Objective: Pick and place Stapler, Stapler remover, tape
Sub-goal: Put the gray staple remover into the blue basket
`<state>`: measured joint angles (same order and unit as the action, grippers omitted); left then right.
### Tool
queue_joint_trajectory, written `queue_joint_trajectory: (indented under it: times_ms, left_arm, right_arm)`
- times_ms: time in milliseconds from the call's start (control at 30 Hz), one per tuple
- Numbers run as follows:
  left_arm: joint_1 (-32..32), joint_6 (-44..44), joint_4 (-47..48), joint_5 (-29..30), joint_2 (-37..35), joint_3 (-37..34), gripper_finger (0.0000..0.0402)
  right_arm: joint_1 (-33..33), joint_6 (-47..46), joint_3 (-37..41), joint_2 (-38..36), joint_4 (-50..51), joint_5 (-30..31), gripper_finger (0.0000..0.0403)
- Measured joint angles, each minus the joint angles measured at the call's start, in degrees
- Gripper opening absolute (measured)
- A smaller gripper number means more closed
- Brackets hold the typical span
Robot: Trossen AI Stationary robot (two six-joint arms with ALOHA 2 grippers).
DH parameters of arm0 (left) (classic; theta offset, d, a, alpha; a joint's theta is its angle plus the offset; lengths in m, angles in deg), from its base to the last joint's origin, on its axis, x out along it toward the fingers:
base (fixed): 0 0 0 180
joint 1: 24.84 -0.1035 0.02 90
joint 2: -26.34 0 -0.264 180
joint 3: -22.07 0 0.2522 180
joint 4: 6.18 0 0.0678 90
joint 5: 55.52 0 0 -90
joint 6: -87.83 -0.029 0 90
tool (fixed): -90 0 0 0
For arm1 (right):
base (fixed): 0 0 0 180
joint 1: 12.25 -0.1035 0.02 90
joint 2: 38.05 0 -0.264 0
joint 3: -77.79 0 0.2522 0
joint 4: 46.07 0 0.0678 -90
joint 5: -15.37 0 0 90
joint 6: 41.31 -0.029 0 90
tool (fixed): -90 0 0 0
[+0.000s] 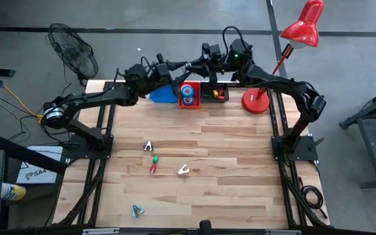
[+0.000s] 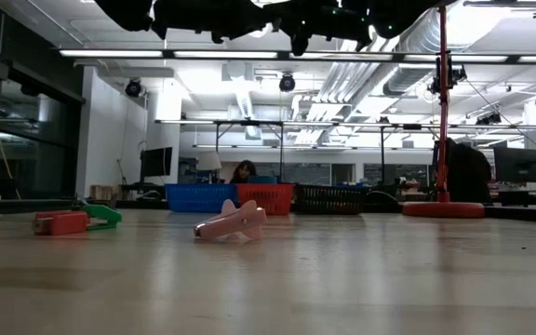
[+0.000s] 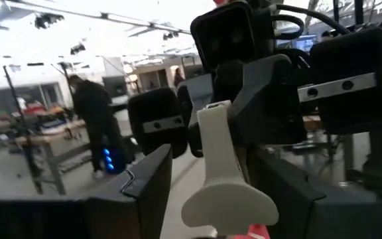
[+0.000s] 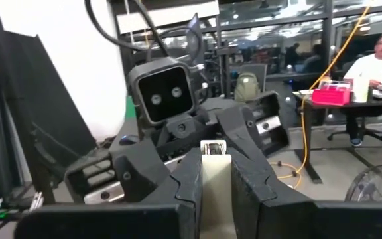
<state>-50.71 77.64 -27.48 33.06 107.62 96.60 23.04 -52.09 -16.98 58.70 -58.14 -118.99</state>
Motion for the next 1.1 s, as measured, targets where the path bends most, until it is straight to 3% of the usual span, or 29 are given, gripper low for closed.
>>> queue_joint_trajectory:
  times_ms: [467,700,1100]
  left_arm:
    - [0.0,9.09,2.23,-3.75,0.0,0.02,0.0192]
    - [0.0,12.45,2.53,-4.6,0.0,0.02,0.0136]
    - [0.0,13.55,5.05,-5.07,0.0,0.04,0.0135]
  right_arm:
    - [-0.09,0.8,0.03,0.07,0.36,-2.97,0.0037]
    - [-0.09,1.76,0.04,0.07,1.17,-2.75,0.0037]
    - [-0.04,2.88,0.09,0.07,3.12,-2.62,0.0037]
